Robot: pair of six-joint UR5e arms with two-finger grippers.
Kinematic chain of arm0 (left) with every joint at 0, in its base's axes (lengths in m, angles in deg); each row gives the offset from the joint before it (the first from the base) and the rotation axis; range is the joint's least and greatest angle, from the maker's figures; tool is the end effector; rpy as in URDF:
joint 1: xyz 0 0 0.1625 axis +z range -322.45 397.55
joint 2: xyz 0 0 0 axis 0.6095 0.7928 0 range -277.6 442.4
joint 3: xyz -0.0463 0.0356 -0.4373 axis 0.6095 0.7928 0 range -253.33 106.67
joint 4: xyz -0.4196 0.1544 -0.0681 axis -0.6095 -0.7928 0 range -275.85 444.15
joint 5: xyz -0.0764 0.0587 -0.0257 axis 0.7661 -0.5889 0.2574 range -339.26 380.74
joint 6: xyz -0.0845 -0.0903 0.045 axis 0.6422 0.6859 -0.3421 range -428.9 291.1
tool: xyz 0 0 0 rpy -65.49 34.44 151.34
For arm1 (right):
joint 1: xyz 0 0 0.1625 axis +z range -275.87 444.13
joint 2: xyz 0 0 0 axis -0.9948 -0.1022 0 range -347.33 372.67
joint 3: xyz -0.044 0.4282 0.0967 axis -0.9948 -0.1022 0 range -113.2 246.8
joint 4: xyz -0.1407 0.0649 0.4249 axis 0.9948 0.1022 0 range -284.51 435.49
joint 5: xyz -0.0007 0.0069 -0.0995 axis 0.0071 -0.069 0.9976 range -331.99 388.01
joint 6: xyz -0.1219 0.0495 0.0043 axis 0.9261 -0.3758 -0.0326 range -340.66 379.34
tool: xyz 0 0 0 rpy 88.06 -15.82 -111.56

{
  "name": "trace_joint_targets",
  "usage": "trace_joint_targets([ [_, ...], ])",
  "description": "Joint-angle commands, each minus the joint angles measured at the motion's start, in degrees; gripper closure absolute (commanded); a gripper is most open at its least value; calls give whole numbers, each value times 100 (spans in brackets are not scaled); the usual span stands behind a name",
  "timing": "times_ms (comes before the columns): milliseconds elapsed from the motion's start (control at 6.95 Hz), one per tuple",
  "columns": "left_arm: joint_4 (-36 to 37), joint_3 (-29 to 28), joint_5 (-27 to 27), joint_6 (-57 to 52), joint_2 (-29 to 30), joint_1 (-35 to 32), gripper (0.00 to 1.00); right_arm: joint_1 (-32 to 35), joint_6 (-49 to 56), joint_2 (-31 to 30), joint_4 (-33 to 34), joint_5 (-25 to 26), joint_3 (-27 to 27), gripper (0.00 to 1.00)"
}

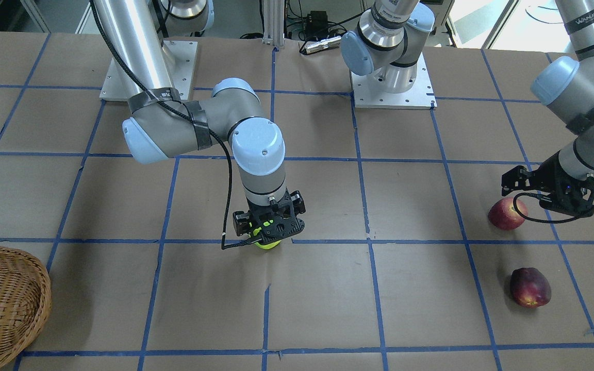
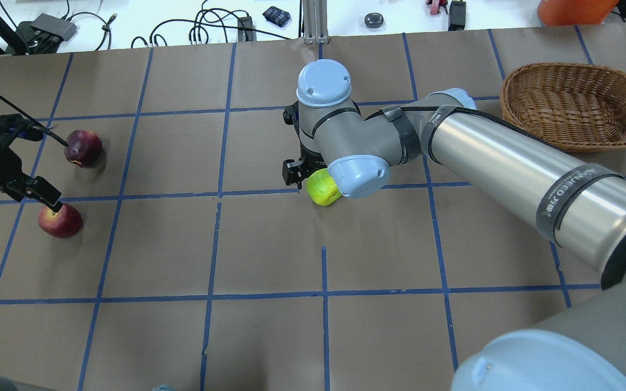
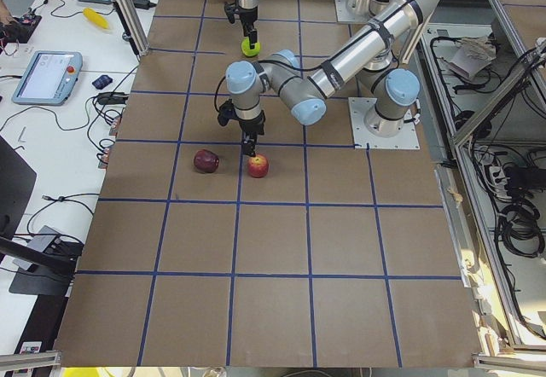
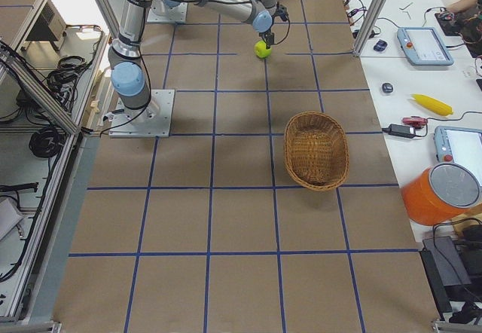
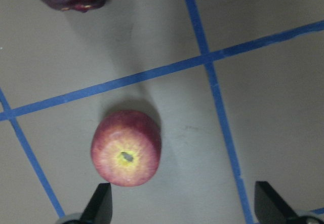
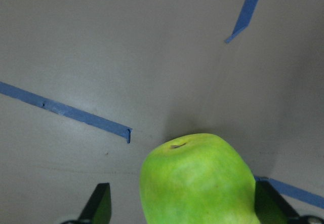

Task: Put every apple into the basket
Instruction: 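Drop green apple in basket with right gripper while left grasps lighter red apple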

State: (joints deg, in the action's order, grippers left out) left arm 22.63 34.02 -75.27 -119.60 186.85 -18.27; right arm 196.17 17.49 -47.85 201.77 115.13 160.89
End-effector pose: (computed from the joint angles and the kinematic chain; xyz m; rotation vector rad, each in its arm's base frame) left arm 0.2209 -0.5382 0.2256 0.4501 3.0656 0.1759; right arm 0.3860 -0.5807 0.1810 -0.5419 3.0341 -0.0552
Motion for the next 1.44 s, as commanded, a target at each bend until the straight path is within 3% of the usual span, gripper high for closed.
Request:
trace_joint_targets([
  [0, 842, 365, -23, -168, 354, 80, 0, -6, 27, 67, -24, 33, 109, 0],
  [288, 1001, 375, -14, -124, 715, 80, 0, -41, 1, 58, 54, 50, 206, 5],
  [432, 1141, 366, -23, -106, 838, 72, 6, -102, 26, 49, 72, 94, 180, 77],
  [575, 1143, 349, -32, -89, 822, 72, 44, -155, 27, -3, 55, 347, 93, 100],
  [719, 1073, 314, -41, -62, 691, 28, 69, -260, 18, -230, -249, 375, -152, 100],
  [1007, 435, 113, 21, 880, 367, -479, 70, -1527, 27, -696, -1871, 376, -1212, 100],
  [1295, -244, 67, 624, 2793, -29, -1584, 70, -3293, 192, -550, -2169, 751, -1594, 100],
])
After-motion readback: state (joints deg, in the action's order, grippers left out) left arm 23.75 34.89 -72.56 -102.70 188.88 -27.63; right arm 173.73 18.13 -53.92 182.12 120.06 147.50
